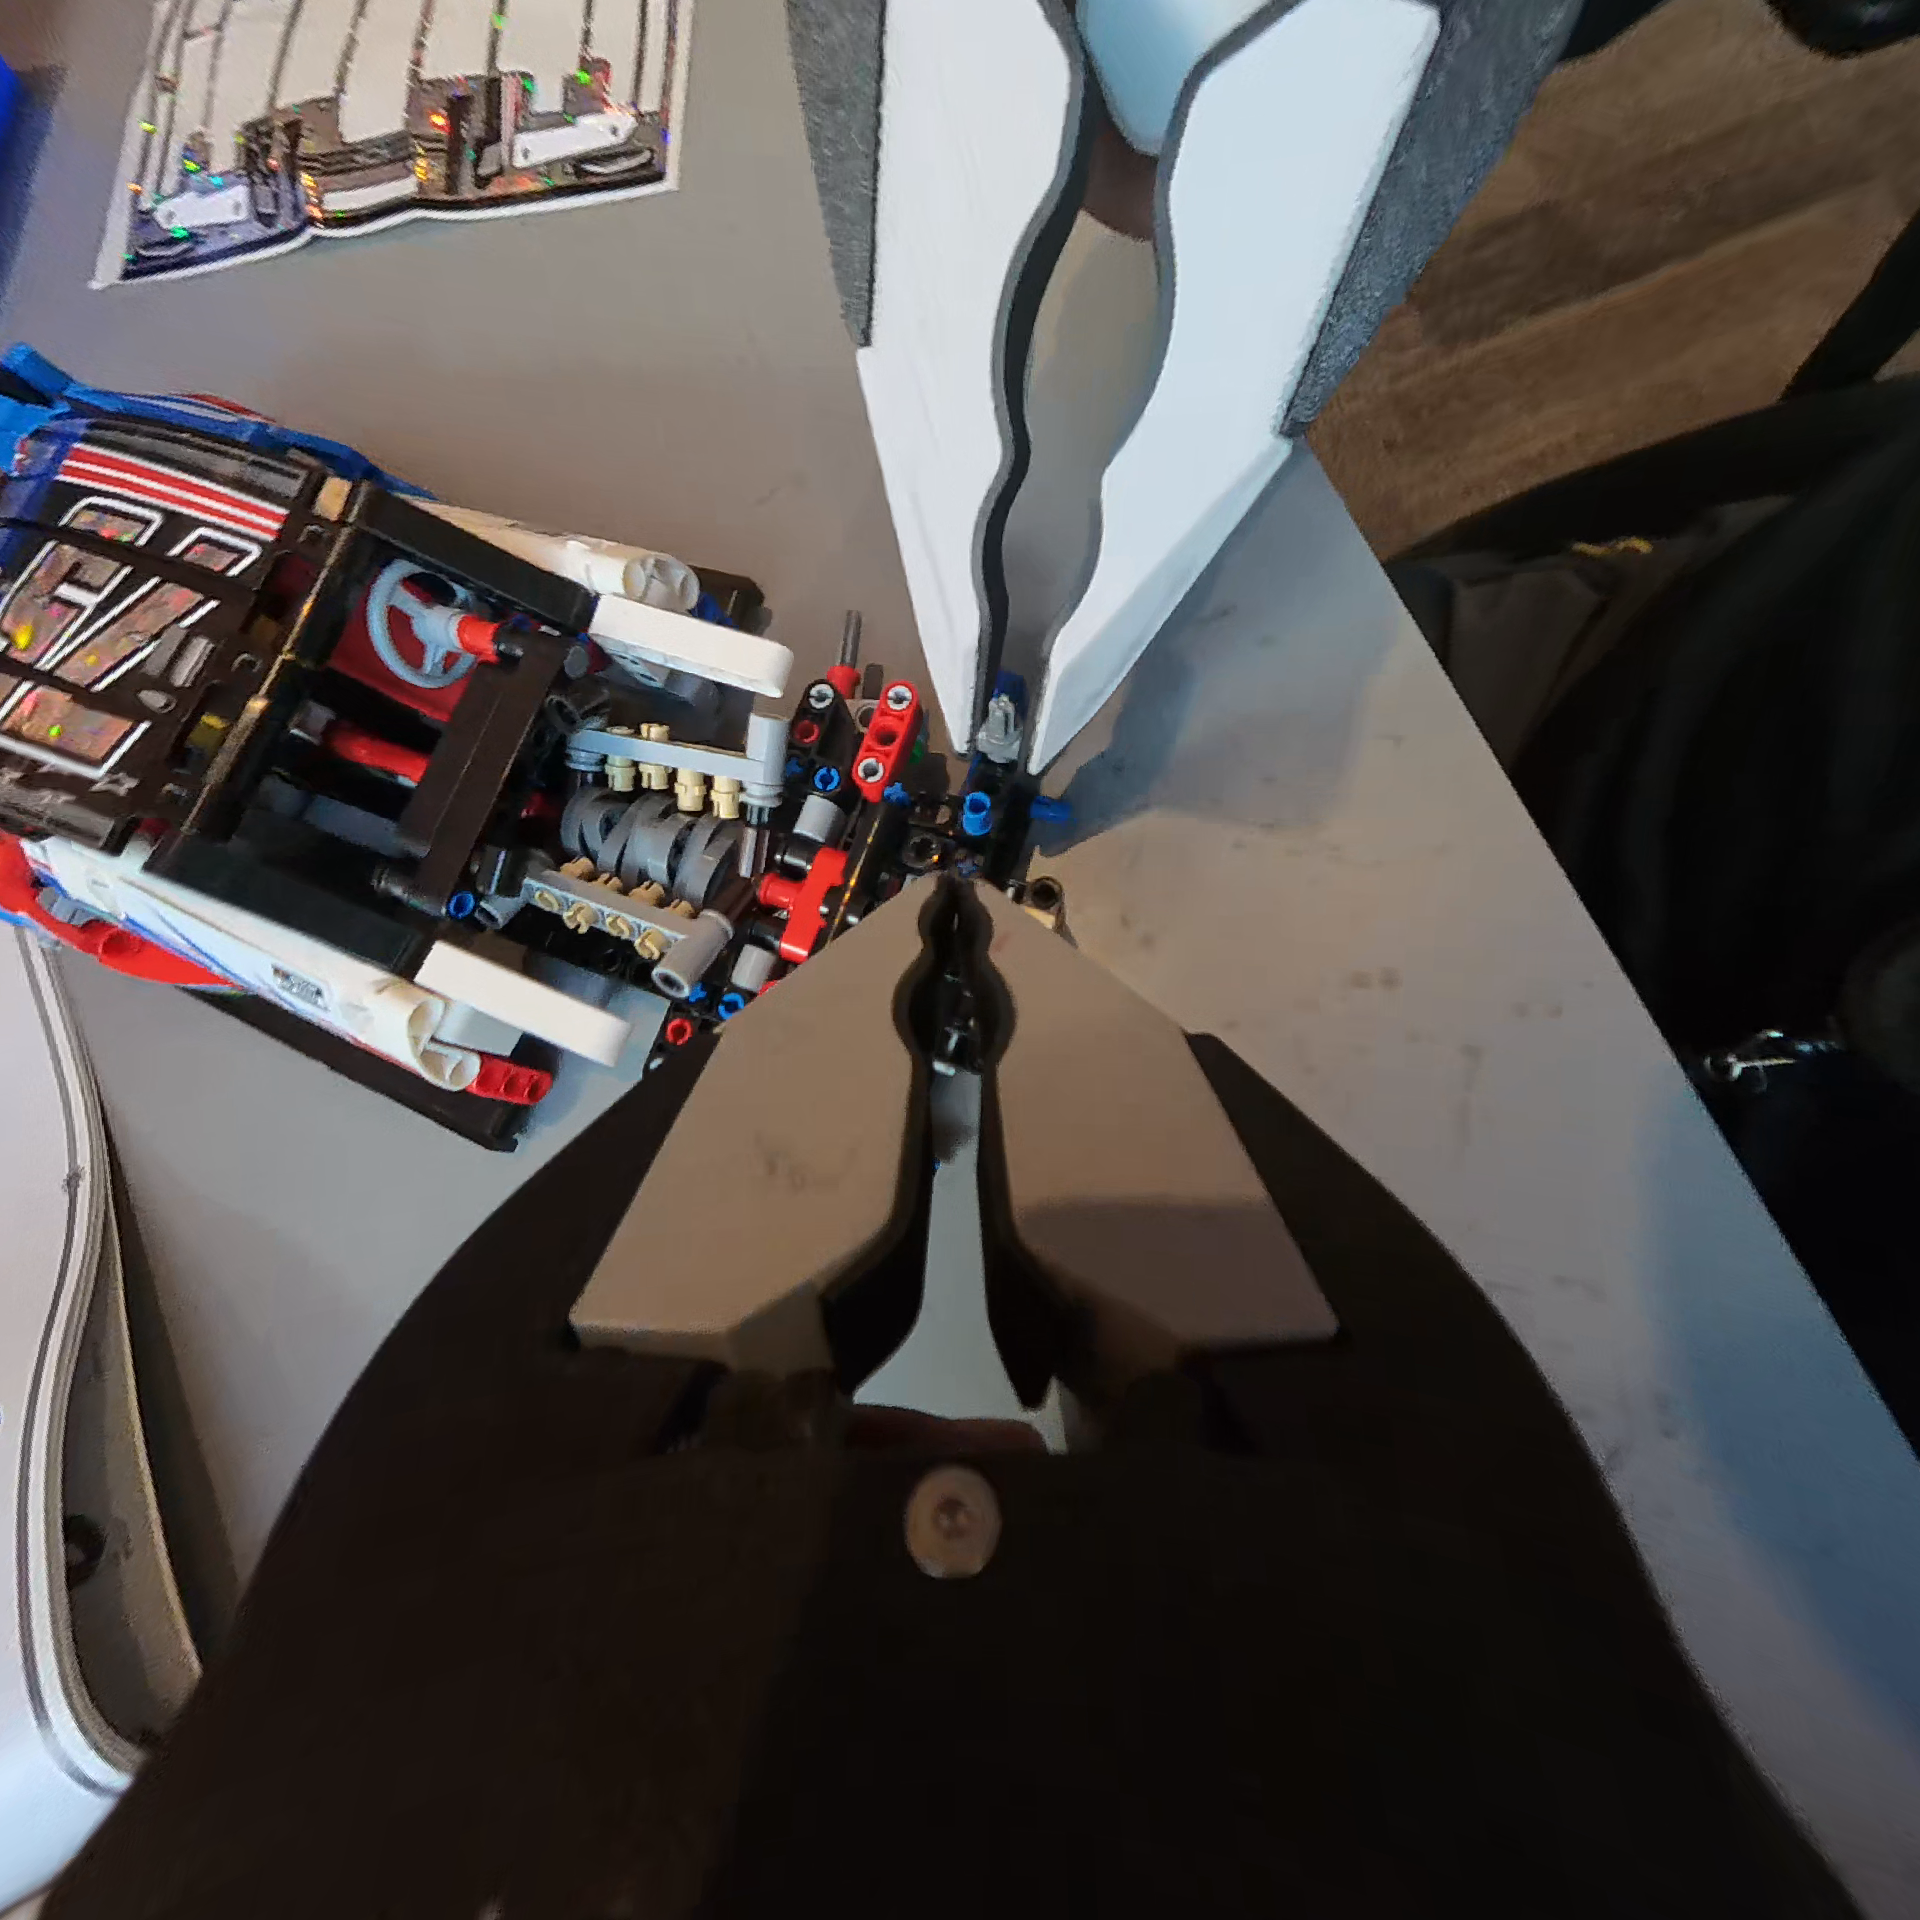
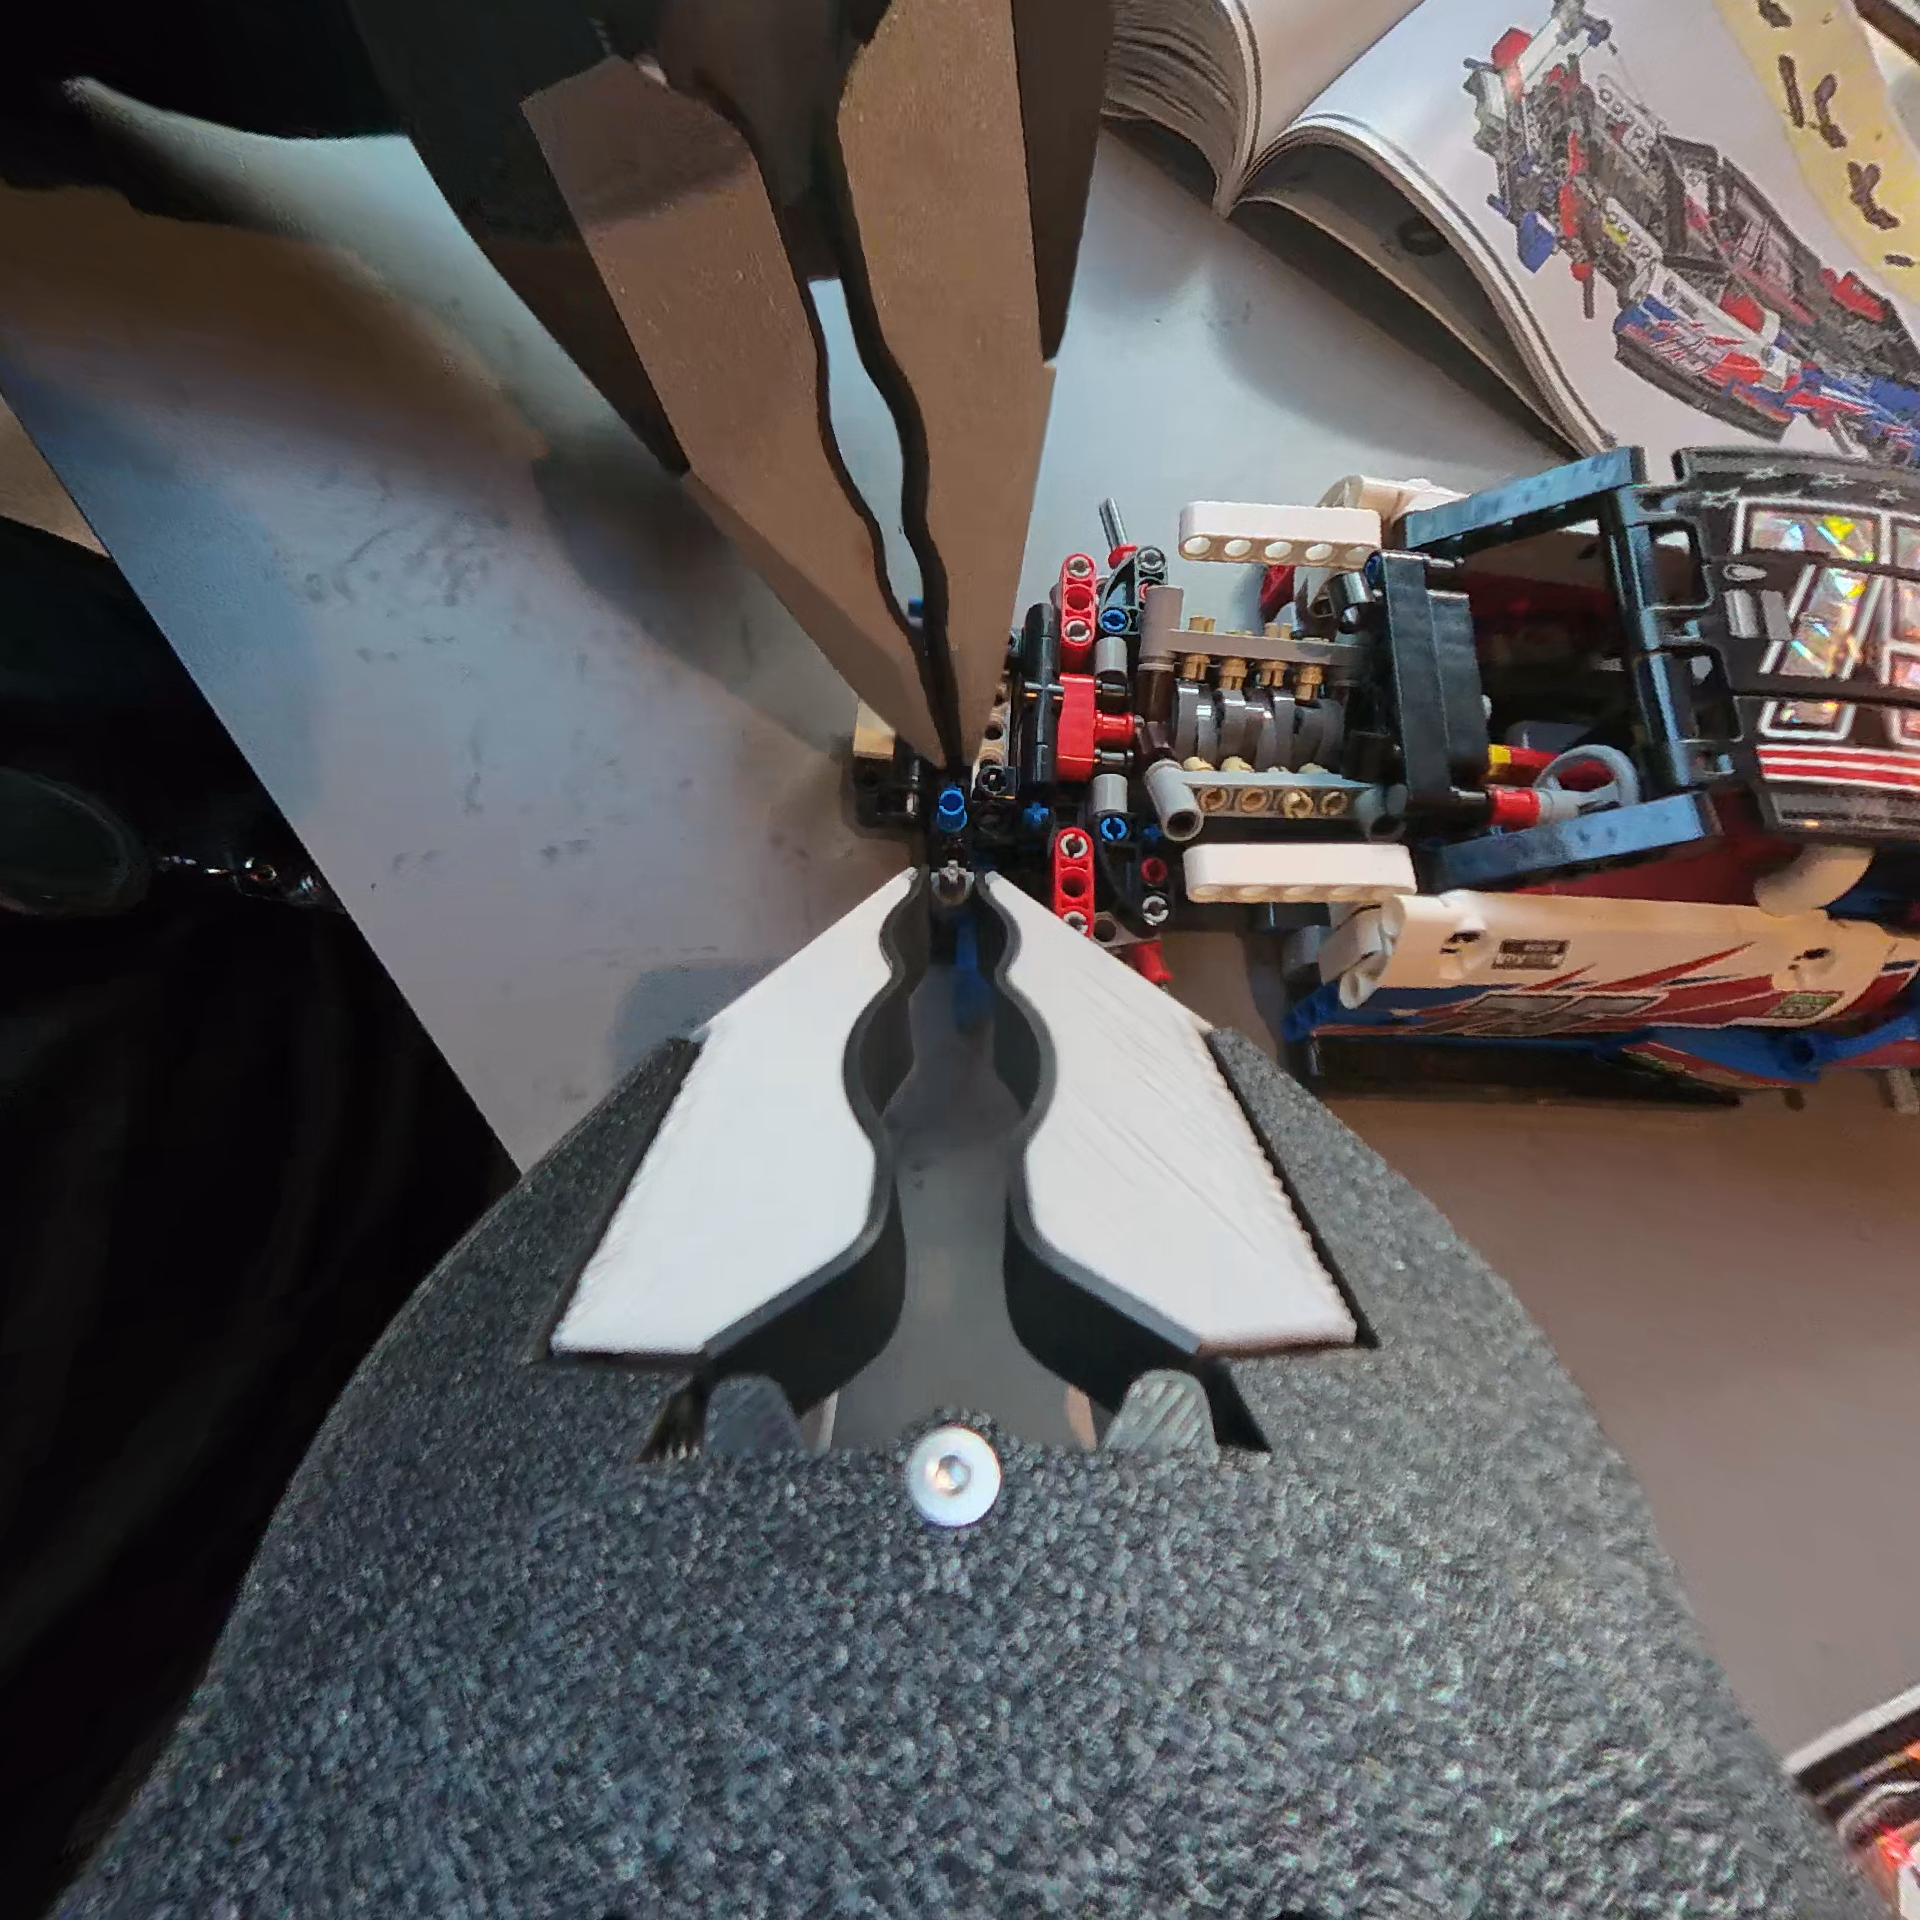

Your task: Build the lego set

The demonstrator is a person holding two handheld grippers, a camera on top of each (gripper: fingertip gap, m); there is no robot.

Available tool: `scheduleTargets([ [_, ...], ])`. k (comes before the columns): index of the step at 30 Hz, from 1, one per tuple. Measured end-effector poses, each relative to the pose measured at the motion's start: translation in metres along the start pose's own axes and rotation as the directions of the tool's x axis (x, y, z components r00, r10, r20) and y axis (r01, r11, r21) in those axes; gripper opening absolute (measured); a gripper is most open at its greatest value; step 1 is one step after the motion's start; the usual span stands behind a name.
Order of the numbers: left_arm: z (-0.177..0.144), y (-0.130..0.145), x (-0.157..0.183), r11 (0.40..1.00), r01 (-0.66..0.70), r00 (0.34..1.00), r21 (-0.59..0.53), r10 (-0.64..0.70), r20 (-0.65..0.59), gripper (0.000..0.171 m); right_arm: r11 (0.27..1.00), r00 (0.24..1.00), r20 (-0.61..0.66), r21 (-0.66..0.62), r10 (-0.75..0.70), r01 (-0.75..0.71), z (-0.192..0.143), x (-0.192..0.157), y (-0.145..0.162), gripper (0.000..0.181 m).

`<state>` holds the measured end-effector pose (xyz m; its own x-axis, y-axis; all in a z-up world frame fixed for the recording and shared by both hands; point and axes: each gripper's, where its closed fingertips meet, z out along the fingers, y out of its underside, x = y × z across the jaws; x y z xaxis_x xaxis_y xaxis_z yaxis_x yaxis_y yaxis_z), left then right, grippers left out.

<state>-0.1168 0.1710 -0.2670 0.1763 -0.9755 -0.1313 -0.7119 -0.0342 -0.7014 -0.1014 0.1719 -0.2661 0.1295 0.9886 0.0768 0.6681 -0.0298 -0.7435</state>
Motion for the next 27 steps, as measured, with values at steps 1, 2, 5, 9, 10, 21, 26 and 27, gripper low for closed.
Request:
scheduleTargets([
  [1, 0.0015, 0.0001, 0.0005, 1.0, -0.013, 1.0, -0.012, 0.013, -0.002, 0.0, 1.0, 1.0, -0.005, -0.012, -0.009, 0.009, -0.0003, 0.0, -0.0004, 0.007],
  [2, 0.0014, -0.0012, 0.0001, 1.0, -0.022, 1.0, -0.013, 0.022, 0.0, 0.0, 1.0, 1.0, -0.008, -0.024, -0.017, 0.017, -0.0007, 0.0, -0.0005, 0.007],
  [5, 0.0001, -0.0029, 0.0, 0.999, -0.027, 1.0, -0.019, 0.027, -0.001, 0.0, 0.998, 1.0, -0.011, -0.048, -0.027, 0.027, -0.0004, -0.0003, -0.0004, 0.007],
  [9, 0.0017, -0.0035, 0.0013, 0.999, -0.034, 0.999, -0.025, 0.034, -0.008, 0.0, 0.999, 1.0, -0.003, -0.048, -0.018, 0.018, -0.0002, -0.0001, -0.0002, 0.007],
  [10, 0.0029, -0.0033, 0.0026, 0.999, -0.036, 0.999, -0.028, 0.036, -0.016, 0.0, 0.999, 1.0, 0.002, -0.044, -0.009, 0.009, -0.0002, 0.0, -0.0002, 0.007],
  [21, 0.0045, -0.0042, 0.0026, 0.997, 0.08, 0.992, -0.018, -0.082, -0.092, 0.0, 0.997, 0.999, 0.032, -0.076, 0.025, -0.022, 0.0012, -0.0001, 0.0016, 0.007],
  [26, 0.0023, -0.0014, 0.0008, 0.995, 0.098, 0.991, -0.026, -0.1, -0.09, 0.0, 0.995, 1.0, 0.011, -0.096, -0.006, 0.007, 0.004, 0.0001, -0.0006, 0.007],
  [27, 0.0022, -0.001, 0.0007, 0.996, 0.087, 0.992, -0.031, -0.09, -0.088, 0.0, 0.995, 1.0, 0.009, -0.098, -0.015, 0.015, 0.0044, 0.0002, -0.0008, 0.007],
])
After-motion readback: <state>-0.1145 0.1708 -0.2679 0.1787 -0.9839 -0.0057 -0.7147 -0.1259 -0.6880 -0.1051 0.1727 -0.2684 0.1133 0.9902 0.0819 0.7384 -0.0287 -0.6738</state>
